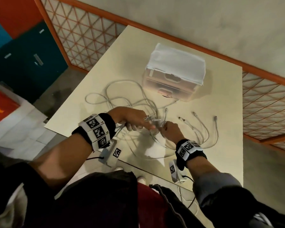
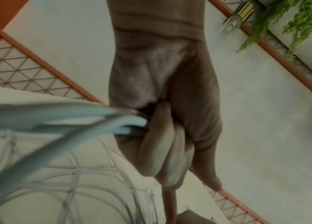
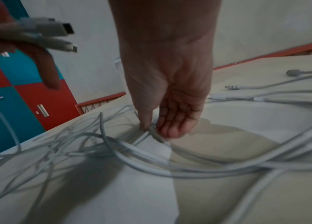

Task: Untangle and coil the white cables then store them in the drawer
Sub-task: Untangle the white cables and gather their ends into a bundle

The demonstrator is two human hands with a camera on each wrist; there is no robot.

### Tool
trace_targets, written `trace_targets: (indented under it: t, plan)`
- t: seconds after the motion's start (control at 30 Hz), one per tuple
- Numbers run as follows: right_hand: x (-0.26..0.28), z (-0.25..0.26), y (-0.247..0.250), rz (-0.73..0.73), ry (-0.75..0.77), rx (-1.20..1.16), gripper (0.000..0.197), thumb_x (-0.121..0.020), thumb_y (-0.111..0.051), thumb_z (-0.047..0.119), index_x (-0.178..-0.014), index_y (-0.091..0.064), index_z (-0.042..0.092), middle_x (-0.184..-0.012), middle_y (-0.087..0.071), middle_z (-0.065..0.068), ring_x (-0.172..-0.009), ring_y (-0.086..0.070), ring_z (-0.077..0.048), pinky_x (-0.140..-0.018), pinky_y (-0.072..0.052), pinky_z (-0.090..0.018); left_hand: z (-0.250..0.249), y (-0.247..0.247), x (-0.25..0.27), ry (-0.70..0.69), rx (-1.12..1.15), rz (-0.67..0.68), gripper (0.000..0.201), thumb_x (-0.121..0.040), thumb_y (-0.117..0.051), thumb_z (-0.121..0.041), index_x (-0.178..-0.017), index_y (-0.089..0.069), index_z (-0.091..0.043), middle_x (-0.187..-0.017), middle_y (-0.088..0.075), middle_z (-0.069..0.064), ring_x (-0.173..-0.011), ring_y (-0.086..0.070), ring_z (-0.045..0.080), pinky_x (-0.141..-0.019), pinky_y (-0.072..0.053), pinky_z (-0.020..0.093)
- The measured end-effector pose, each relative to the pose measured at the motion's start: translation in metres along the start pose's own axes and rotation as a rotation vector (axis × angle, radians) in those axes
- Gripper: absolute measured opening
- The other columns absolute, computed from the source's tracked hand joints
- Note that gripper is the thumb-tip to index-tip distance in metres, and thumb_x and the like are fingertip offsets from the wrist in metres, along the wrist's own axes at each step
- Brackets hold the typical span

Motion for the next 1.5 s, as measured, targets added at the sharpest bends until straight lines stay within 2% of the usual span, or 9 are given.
trace_targets:
  t: [0.2, 0.47, 0.6, 0.73, 0.87, 1.0, 1.2, 1.37, 1.5]
  plan:
    - [-0.01, -0.003, 0.004, -0.034, -0.109, -0.315, 0.052, -0.092, -0.054, 0.042, -0.05, -0.053, 0.011, -0.057, -0.059, -0.01, -0.067, -0.059, -0.027, -0.073, -0.043, -0.034, 0.003, 0.012, 0.004, -0.03, 0.115, -0.141, 0.041, -0.094, -0.053, -0.034, -0.111, -0.057, 0.004, -0.048, -0.026, -0.007, -0.037, -0.022, 0.004, -0.034, -0.018, 0.013]
    - [-0.012, -0.005, 0.002, -0.048, -0.016, -0.241, 0.024, -0.091, -0.055, 0.021, -0.071, -0.056, 0.006, -0.075, -0.063, -0.013, -0.082, -0.062, -0.031, -0.071, -0.041, -0.028, 0.005, 0.016, -0.001, -0.061, 0.17, -0.28, 0.028, -0.095, -0.053, -0.029, -0.101, -0.059, -0.002, -0.057, -0.024, -0.002, -0.036, -0.023, 0.004, -0.035, -0.019, 0.015]
    - [-0.004, 0.013, 0.028, -0.172, 0.154, -0.492, 0.027, -0.087, -0.057, 0.004, -0.071, -0.043, 0.02, -0.081, -0.061, -0.007, -0.084, -0.06, -0.025, -0.078, -0.045, -0.037, 0.0, 0.021, -0.006, -0.137, 0.232, -0.408, 0.027, -0.093, -0.058, -0.026, -0.07, -0.049, -0.013, -0.055, -0.027, -0.001, -0.041, -0.026, 0.007, -0.035, -0.024, 0.016]
    - [0.016, 0.041, 0.067, -0.1, 0.343, -0.71, 0.023, -0.088, -0.054, -0.006, -0.085, -0.055, 0.016, -0.076, -0.065, -0.002, -0.071, -0.065, -0.005, -0.063, -0.044, -0.013, -0.01, 0.024, -0.011, -0.227, 0.311, -0.527, 0.043, -0.089, -0.063, -0.026, -0.059, -0.033, -0.021, -0.054, -0.024, -0.004, -0.041, -0.026, 0.006, -0.038, -0.026, 0.016]
    - [0.031, 0.061, 0.088, -0.045, 0.435, -0.615, 0.016, -0.088, -0.059, 0.003, -0.088, -0.066, 0.018, -0.072, -0.068, 0.001, -0.061, -0.06, 0.0, -0.056, -0.04, -0.012, -0.024, 0.023, -0.015, -0.325, 0.42, -0.592, 0.042, -0.092, -0.058, -0.033, -0.064, -0.03, -0.02, -0.057, -0.024, -0.003, -0.043, -0.027, 0.006, -0.041, -0.03, 0.017]
    - [0.039, 0.074, 0.092, -0.009, 0.484, -0.598, 0.009, -0.085, -0.058, -0.002, -0.091, -0.066, -0.001, -0.074, -0.068, -0.01, -0.06, -0.061, -0.002, -0.056, -0.041, -0.01, -0.032, 0.021, -0.02, -0.387, 0.476, -0.639, 0.029, -0.096, -0.048, -0.036, -0.079, -0.038, -0.016, -0.066, -0.038, 0.0, -0.052, -0.037, 0.009, -0.045, -0.033, 0.019]
    - [0.036, 0.073, 0.093, 0.033, 0.455, -0.687, 0.007, -0.087, -0.053, -0.005, -0.089, -0.055, 0.001, -0.08, -0.067, -0.015, -0.065, -0.066, -0.008, -0.063, -0.049, -0.016, -0.047, 0.015, -0.017, -0.434, 0.438, -0.72, 0.023, -0.102, -0.031, -0.031, -0.093, -0.04, -0.012, -0.074, -0.044, -0.001, -0.058, -0.046, 0.01, -0.041, -0.036, 0.013]
    - [0.04, 0.064, 0.084, 0.245, 0.503, -0.469, 0.014, -0.095, -0.05, 0.004, -0.102, -0.057, -0.005, -0.095, -0.067, -0.008, -0.093, -0.064, -0.014, -0.091, -0.046, -0.024, -0.059, 0.018, -0.005, -0.56, 0.521, -0.773, 0.029, -0.103, -0.026, -0.031, -0.079, -0.038, -0.02, -0.077, -0.043, -0.002, -0.063, -0.037, 0.007, -0.053, -0.036, 0.018]
    - [0.034, 0.051, 0.073, 0.18, 0.454, -0.369, 0.021, -0.099, -0.045, 0.02, -0.098, -0.063, 0.009, -0.105, -0.068, -0.005, -0.105, -0.059, -0.018, -0.098, -0.04, -0.025, -0.073, 0.025, 0.011, -0.657, 0.528, -0.78, 0.029, -0.103, -0.024, -0.031, -0.078, -0.036, -0.021, -0.07, -0.041, -0.002, -0.053, -0.037, 0.0, -0.049, -0.033, 0.013]
Point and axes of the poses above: each hand's wrist, its own x-axis away from the middle knuckle, its own y-axis out of the back of the hand, z = x × y, the point moved 3 cm from there along -x, towards the middle knuckle
